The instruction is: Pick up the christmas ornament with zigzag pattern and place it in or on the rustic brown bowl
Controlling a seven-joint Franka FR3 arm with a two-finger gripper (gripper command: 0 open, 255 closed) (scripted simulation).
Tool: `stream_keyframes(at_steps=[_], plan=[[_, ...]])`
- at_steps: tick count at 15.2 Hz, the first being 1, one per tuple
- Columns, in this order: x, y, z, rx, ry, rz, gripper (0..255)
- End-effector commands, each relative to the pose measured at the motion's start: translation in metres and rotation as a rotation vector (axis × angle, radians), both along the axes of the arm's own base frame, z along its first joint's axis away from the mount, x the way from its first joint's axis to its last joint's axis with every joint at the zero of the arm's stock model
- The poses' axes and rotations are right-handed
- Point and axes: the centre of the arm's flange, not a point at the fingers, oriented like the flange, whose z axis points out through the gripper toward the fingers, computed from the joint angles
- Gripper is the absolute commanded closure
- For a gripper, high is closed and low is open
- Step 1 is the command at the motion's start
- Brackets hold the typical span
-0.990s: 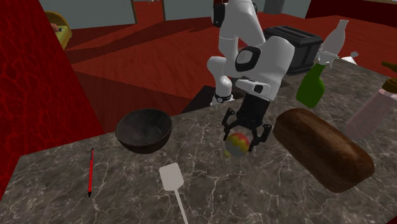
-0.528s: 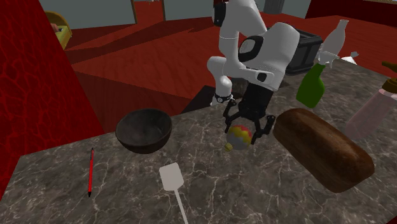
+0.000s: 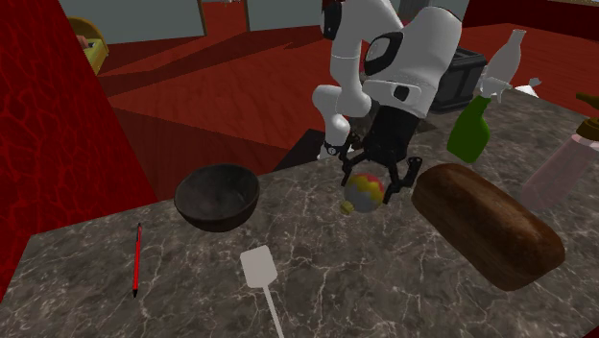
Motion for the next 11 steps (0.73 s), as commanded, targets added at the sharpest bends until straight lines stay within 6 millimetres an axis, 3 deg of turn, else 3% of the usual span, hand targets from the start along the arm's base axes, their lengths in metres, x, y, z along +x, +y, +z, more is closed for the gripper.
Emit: stream_keyframes(at_steps=[1, 11], plan=[[0.0, 0.0, 0.011, 0.0, 0.0, 0.0, 255], [0.0, 0.0, 0.064, 0.0, 0.0, 0.0, 255]])
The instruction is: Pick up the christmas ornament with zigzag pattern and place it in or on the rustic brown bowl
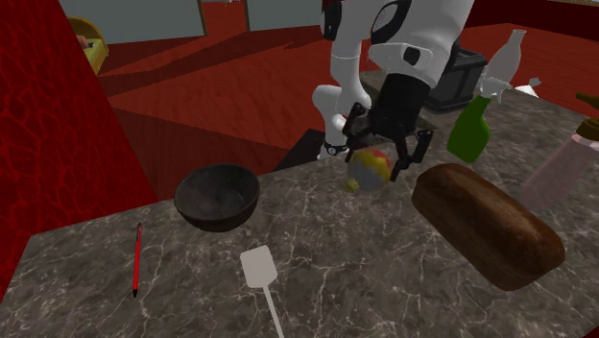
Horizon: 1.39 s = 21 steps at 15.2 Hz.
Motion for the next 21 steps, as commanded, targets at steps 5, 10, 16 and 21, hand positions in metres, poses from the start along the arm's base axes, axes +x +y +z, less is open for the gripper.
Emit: stream_keyframes(at_steps=[5, 10, 16, 21], plan=[[0.012, -0.053, 0.005, 0.0, 0.0, 0.0, 255], [0.027, -0.117, 0.002, 0.0, 0.0, 0.0, 255], [0.044, -0.194, -0.002, 0.0, 0.0, 0.0, 255], [0.059, -0.258, -0.006, 0.0, 0.0, 0.0, 255]])
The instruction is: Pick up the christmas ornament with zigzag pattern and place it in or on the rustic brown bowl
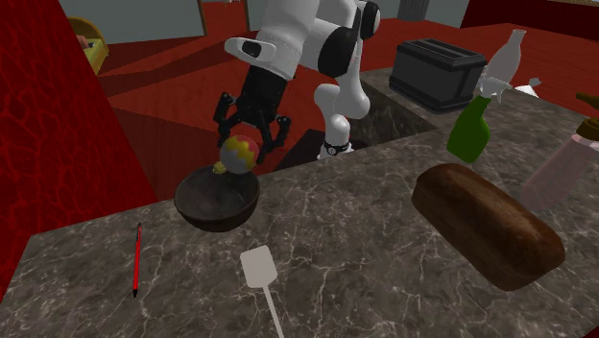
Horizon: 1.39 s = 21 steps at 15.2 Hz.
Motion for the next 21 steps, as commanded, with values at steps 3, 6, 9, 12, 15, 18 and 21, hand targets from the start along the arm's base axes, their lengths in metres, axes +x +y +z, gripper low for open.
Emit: stream_keyframes(at_steps=[3, 6, 9, 12, 15, 18, 21], plan=[[0.014, -0.057, -0.003, -0.001, -0.001, 0.002, 255], [0.014, -0.057, -0.018, -0.001, -0.001, 0.002, 255], [0.014, -0.057, -0.034, -0.001, -0.001, 0.002, 255], [0.014, -0.057, -0.05, -0.001, -0.001, 0.002, 255], [0.014, -0.057, -0.057, -0.001, -0.001, 0.002, 255], [0.014, -0.057, -0.057, -0.001, -0.001, 0.002, 255], [0.014, -0.057, -0.057, -0.001, -0.001, 0.002, 255]])
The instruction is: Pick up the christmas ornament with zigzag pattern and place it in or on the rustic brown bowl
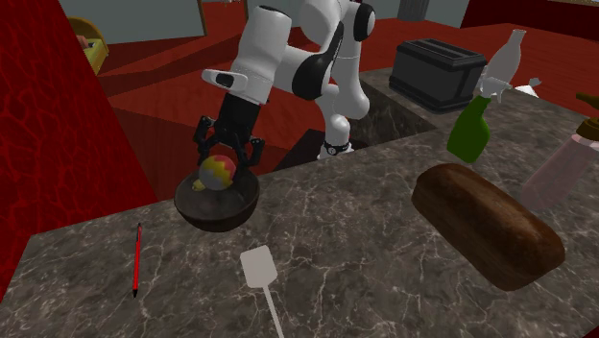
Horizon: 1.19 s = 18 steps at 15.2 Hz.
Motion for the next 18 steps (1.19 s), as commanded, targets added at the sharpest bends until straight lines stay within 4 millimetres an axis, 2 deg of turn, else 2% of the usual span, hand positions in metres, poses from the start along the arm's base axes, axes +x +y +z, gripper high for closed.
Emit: stream_keyframes(at_steps=[1, 6, 10, 18], plan=[[0.0, 0.0, 0.0, 0.0, -0.001, 0.0, 0], [0.0, 0.0, 0.0, 0.0, -0.001, 0.0, 0], [-0.029, 0.006, 0.04, 0.0, -0.001, 0.0, 0], [-0.029, 0.006, 0.04, 0.0, -0.001, 0.0, 0]])
